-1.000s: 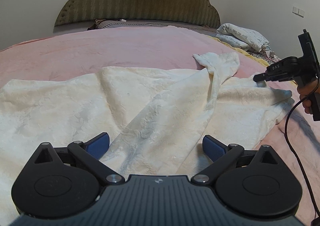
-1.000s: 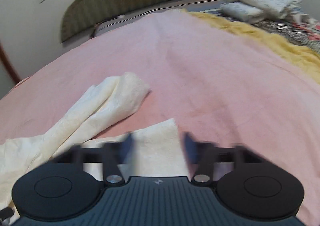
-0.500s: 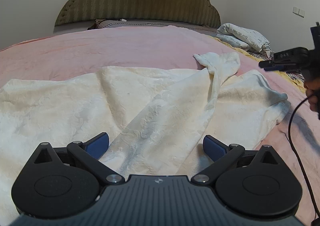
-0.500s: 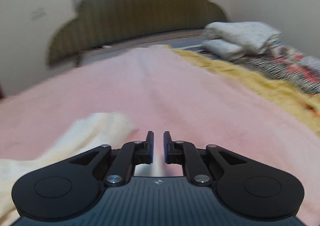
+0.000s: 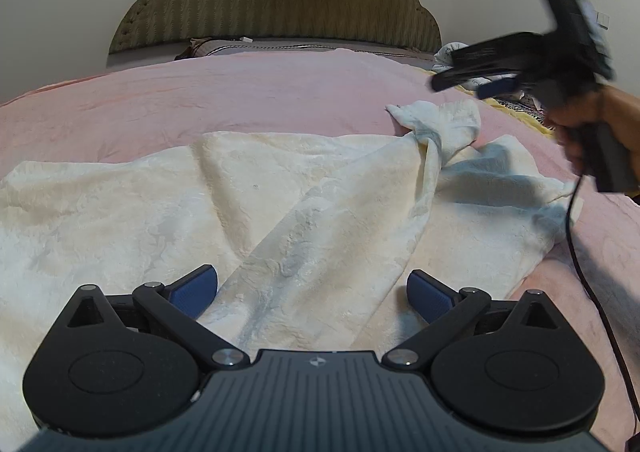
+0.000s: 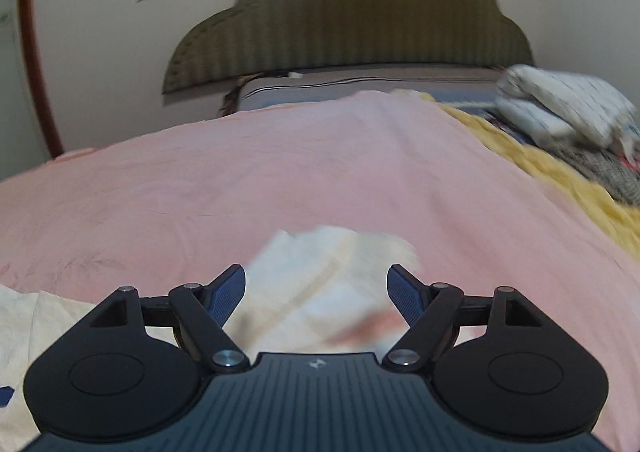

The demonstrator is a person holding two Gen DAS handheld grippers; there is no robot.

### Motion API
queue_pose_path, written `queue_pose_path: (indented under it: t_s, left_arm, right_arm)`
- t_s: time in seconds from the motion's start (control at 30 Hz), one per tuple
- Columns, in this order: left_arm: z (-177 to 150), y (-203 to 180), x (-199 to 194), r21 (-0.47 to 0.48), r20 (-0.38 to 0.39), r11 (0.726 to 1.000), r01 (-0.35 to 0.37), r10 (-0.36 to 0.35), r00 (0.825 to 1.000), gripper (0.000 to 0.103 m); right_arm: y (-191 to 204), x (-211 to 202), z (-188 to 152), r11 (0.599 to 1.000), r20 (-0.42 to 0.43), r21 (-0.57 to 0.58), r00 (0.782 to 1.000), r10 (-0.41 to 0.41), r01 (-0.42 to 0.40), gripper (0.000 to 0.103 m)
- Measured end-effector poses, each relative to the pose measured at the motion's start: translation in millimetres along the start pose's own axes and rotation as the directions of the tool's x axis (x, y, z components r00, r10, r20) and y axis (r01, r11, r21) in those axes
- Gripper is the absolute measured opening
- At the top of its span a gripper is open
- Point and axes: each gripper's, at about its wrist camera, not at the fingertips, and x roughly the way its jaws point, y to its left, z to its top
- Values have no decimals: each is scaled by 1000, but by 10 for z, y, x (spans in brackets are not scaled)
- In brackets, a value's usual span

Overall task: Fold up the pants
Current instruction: 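Reach the right gripper to the crumpled leg edge and grasp it, then lift the grasped edge with the right gripper, pull it straight, release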

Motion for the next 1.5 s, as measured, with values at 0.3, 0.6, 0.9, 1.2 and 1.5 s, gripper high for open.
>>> queue_pose_path:
  t_s: [0.3,0.6,0.9,1.2,1.5]
  left_arm:
    - [-3,-4,-3,0,1,1000,0,0,1000,103]
    - [-2,-10,3,1,2,1000,0,0,1000,103]
    - [-1,-17,4,1,1,1000,-1,1,1000,103]
    - [-5,-9,2,-3,1,1000,3,-3,1000,103]
    - [-9,-11,0,-3,2,1000,3,-3,1000,103]
  right_arm:
    - [540,991,60,977,-205,-193,970,-134,94,77]
    - [-7,529,-17,996,-46,90,999,-18,23,11]
    - [-1018,-402,-611,815,145,557,985,97,-162,10]
    - [-1231,-29,-712,695,148,678,971,190,-239,84]
    - [-1124,226,-611,632,199,696,937,286,-341,82]
